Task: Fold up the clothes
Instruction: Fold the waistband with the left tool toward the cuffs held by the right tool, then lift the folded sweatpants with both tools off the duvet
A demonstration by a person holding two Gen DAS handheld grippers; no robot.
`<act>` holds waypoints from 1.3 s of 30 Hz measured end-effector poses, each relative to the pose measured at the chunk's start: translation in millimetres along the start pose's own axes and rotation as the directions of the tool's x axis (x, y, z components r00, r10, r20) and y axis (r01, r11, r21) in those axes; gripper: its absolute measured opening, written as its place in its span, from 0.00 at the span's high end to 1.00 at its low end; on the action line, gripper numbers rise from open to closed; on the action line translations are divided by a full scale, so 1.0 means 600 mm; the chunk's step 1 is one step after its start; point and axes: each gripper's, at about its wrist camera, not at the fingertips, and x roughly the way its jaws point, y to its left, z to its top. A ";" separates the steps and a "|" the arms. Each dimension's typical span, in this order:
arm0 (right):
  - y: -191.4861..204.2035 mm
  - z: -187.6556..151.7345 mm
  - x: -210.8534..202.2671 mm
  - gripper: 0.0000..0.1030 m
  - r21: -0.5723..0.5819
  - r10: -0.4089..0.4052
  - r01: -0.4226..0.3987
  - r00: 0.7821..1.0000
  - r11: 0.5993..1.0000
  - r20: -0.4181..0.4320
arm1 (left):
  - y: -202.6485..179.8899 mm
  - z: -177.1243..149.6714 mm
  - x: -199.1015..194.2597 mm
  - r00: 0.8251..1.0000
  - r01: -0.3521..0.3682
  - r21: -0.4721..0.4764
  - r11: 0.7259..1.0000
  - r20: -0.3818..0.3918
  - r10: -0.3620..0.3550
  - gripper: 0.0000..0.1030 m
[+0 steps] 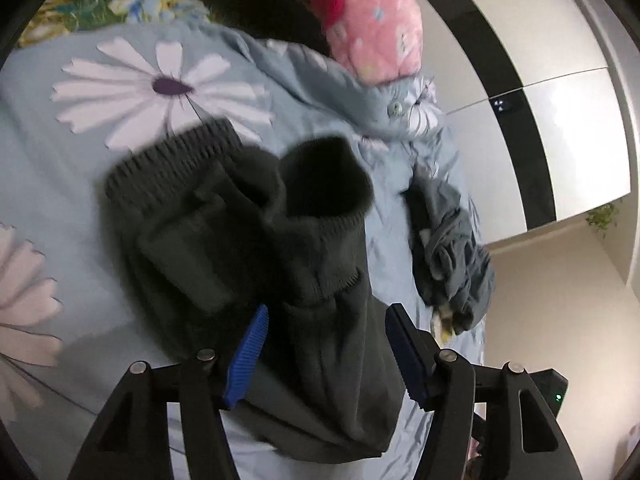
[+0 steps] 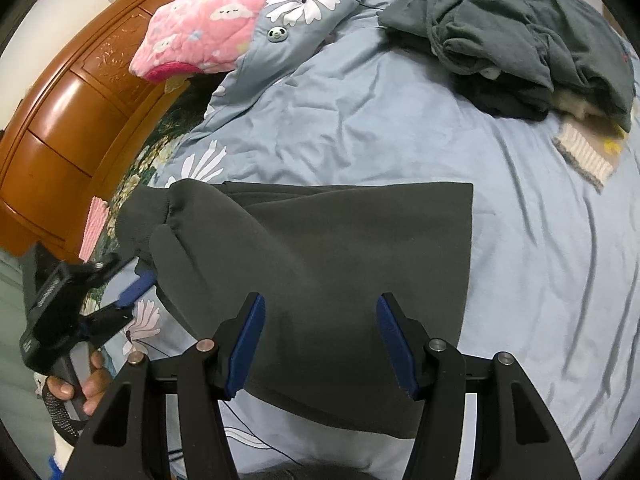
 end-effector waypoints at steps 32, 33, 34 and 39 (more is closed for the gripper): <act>-0.128 -0.039 0.052 0.40 0.227 0.094 -0.071 0.991 0.971 -0.094 | 0.069 0.002 -0.050 0.969 -0.238 0.021 0.971 0.076 0.235 0.28; -0.130 -0.039 0.053 0.38 0.233 0.107 -0.083 0.990 0.969 -0.091 | 0.080 0.006 -0.044 0.967 -0.246 0.016 0.969 0.069 0.244 0.28; -0.132 -0.038 0.055 0.37 0.240 0.120 -0.096 0.989 0.966 -0.088 | 0.092 0.011 -0.038 0.970 -0.236 -0.002 0.972 0.063 0.235 0.27; -0.153 -0.037 0.067 0.37 0.295 0.195 -0.165 0.978 0.941 -0.075 | 0.135 0.030 -0.015 0.985 -0.155 -0.043 0.987 0.065 0.158 0.21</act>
